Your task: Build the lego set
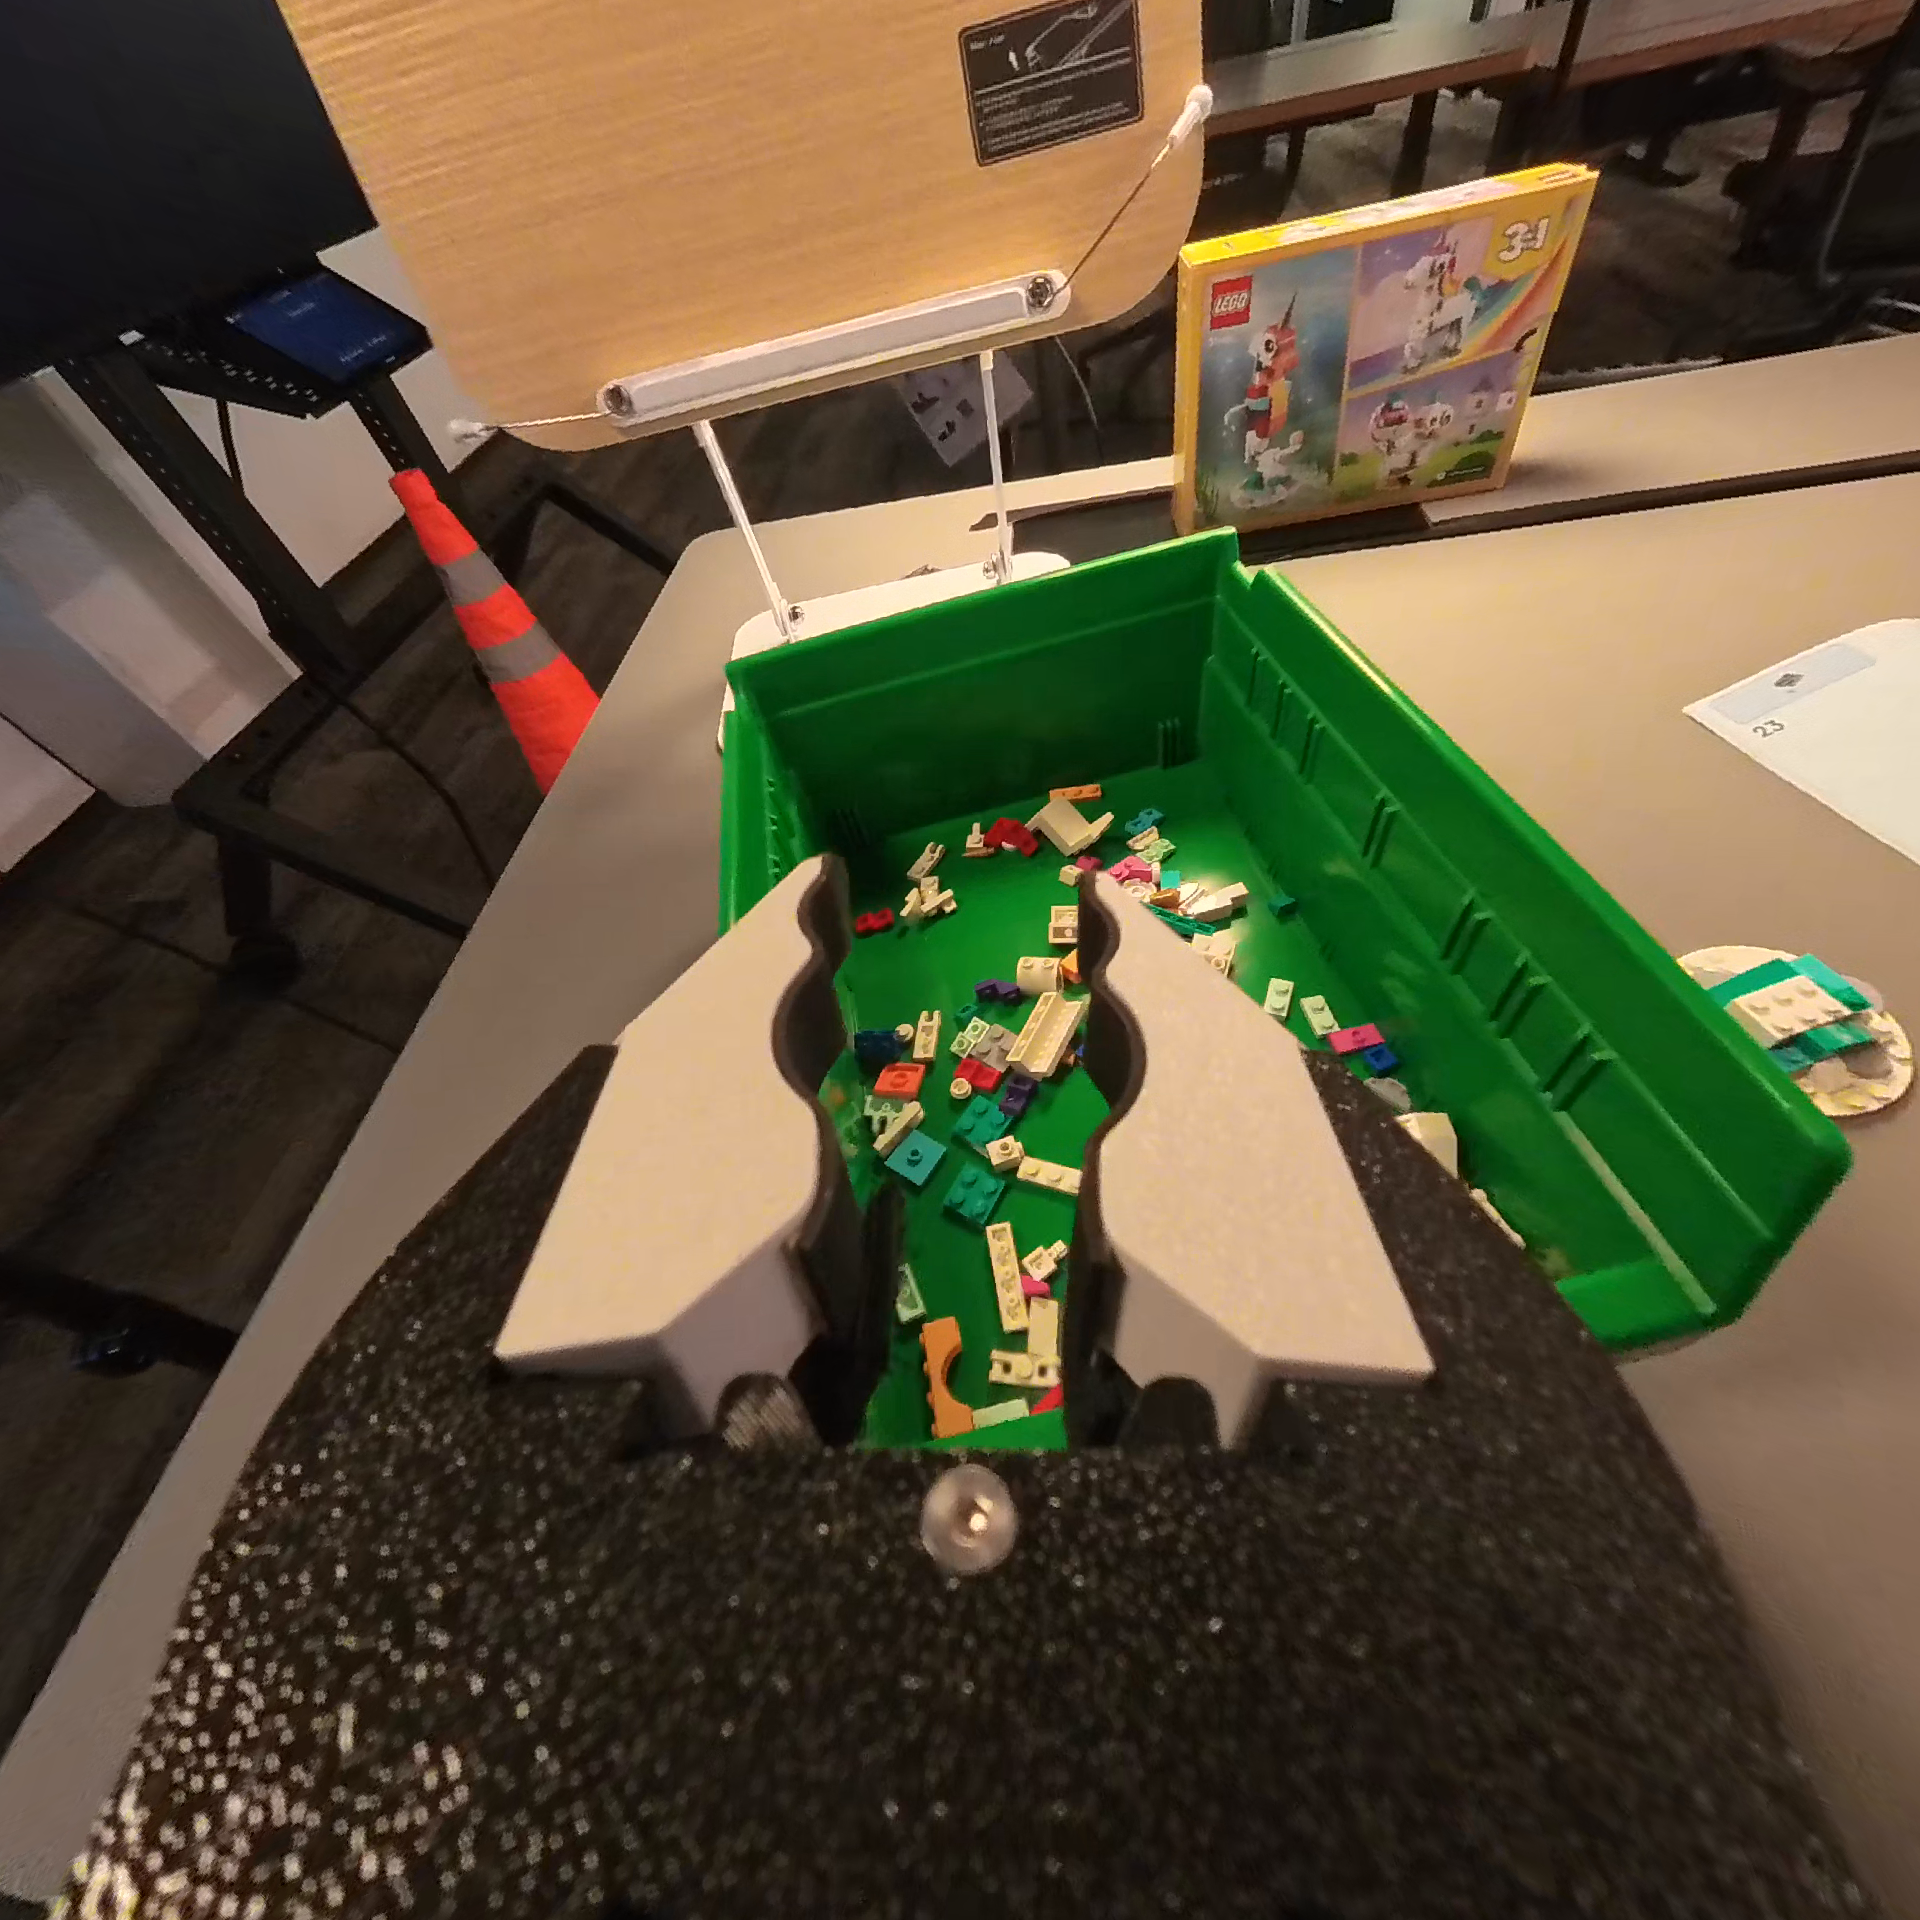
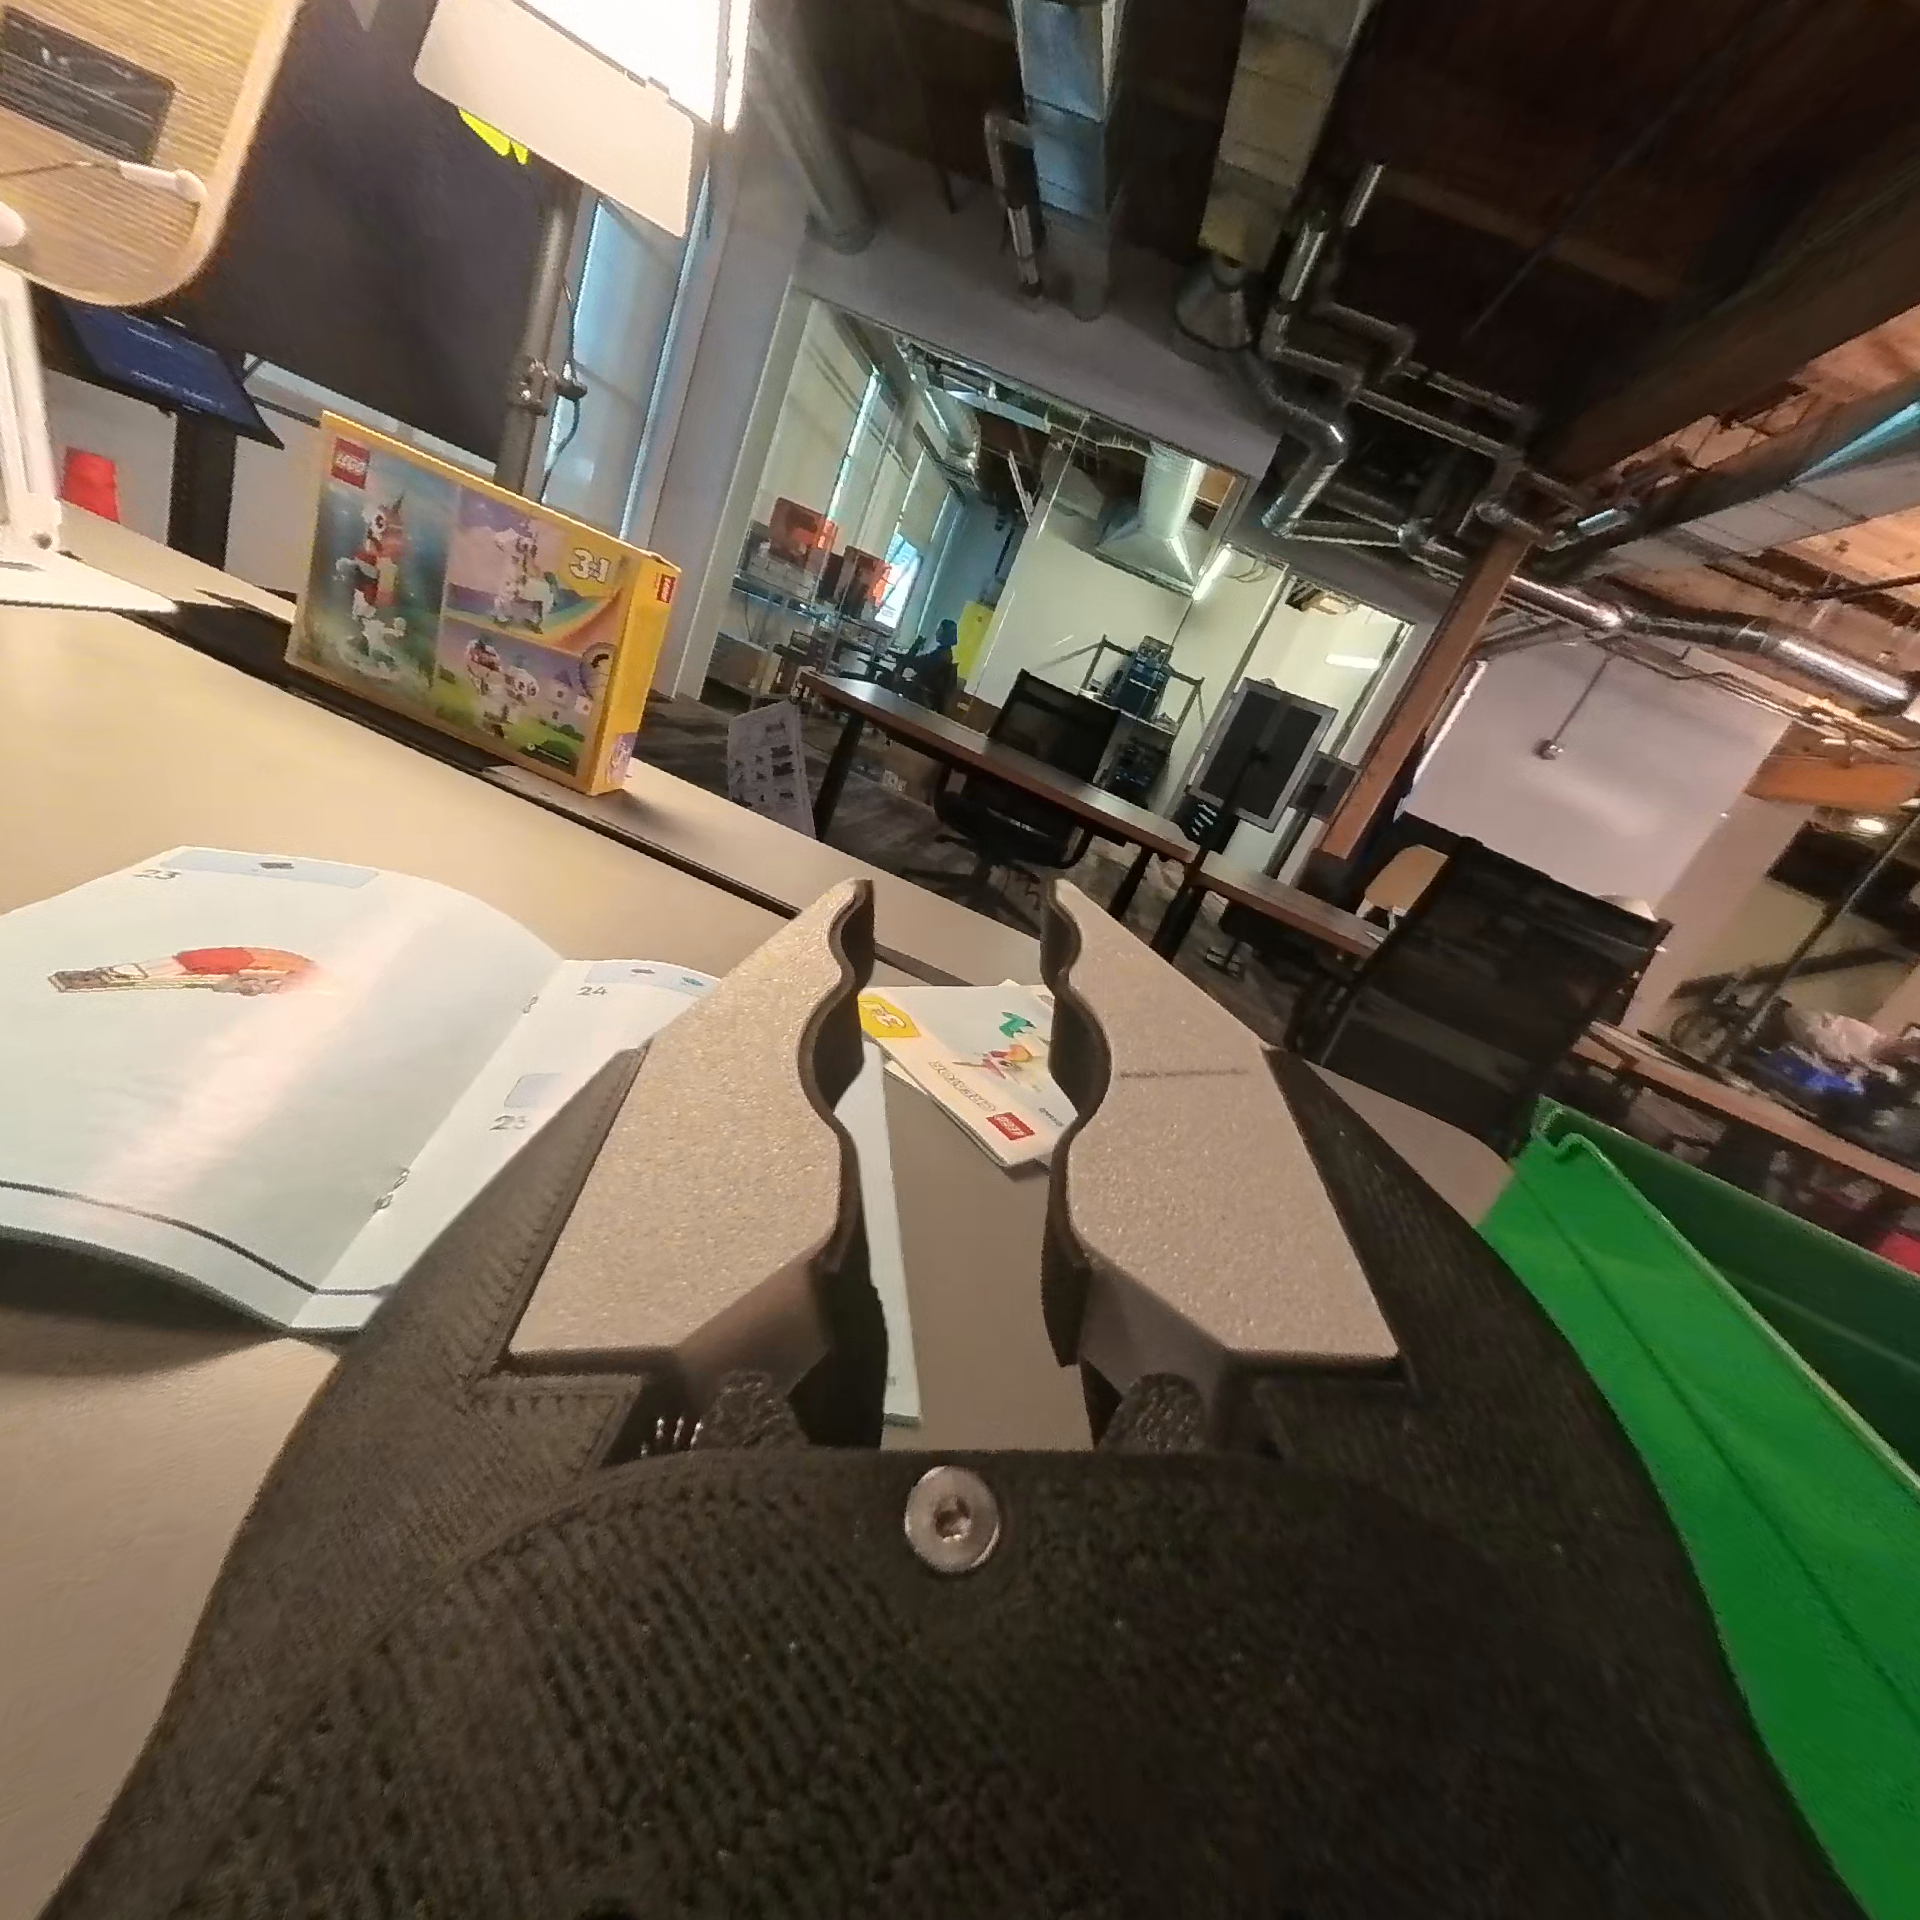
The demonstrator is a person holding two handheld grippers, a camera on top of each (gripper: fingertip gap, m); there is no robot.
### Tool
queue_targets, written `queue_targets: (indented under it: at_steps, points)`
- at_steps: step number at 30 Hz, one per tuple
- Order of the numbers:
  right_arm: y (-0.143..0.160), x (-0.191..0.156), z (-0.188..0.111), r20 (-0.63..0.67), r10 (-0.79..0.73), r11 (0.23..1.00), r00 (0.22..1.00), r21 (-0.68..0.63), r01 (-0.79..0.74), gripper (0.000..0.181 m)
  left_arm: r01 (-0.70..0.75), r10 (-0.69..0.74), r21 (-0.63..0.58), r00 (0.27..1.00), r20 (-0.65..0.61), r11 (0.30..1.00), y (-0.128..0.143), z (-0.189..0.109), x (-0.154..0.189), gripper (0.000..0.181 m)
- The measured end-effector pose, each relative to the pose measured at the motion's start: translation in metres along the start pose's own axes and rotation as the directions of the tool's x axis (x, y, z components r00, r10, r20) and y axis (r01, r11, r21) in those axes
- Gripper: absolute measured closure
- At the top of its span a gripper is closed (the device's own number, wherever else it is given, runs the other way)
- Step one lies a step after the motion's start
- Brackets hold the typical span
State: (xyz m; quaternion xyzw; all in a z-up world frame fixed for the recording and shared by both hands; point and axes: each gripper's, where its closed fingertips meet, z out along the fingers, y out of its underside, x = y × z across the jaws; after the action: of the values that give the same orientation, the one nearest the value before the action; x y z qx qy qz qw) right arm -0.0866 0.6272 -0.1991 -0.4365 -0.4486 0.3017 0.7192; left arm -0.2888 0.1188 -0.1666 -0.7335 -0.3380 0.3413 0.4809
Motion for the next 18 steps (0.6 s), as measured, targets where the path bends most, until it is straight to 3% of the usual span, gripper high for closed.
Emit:
queue_targets:
  at_steps: [3, 11, 15, 18]
  points:
    - [-0.011, -0.002, -0.004, 0.033, 0.057, 0.996, 0.998, 0.062, -0.059, 0.144, -0.036, 0.036, -0.027, 0.999, 0.011, 0.999, 0.005, 0.002, 0.001, 0.139]
    - [-0.007, 0.002, -0.002, 0.016, 0.081, 0.996, 0.997, 0.041, -0.081, 0.143, -0.075, 0.075, -0.04, 0.997, -0.002, 0.996, 0.008, 0.005, 0.005, 0.138]
    - [-0.01, 0.002, -0.003, 0.005, 0.072, 0.996, 0.997, 0.054, -0.073, 0.141, -0.076, 0.063, -0.119, 0.993, -0.103, 0.99, 0.021, 0.012, 0.021, 0.151]
    - [-0.013, 0.005, -0.004, -0.003, 0.102, 0.992, 0.995, 0.072, -0.101, 0.139, -0.167, 0.119, -0.23, 0.971, -0.206, 0.959, 0.034, 0.024, 0.037, 0.164]
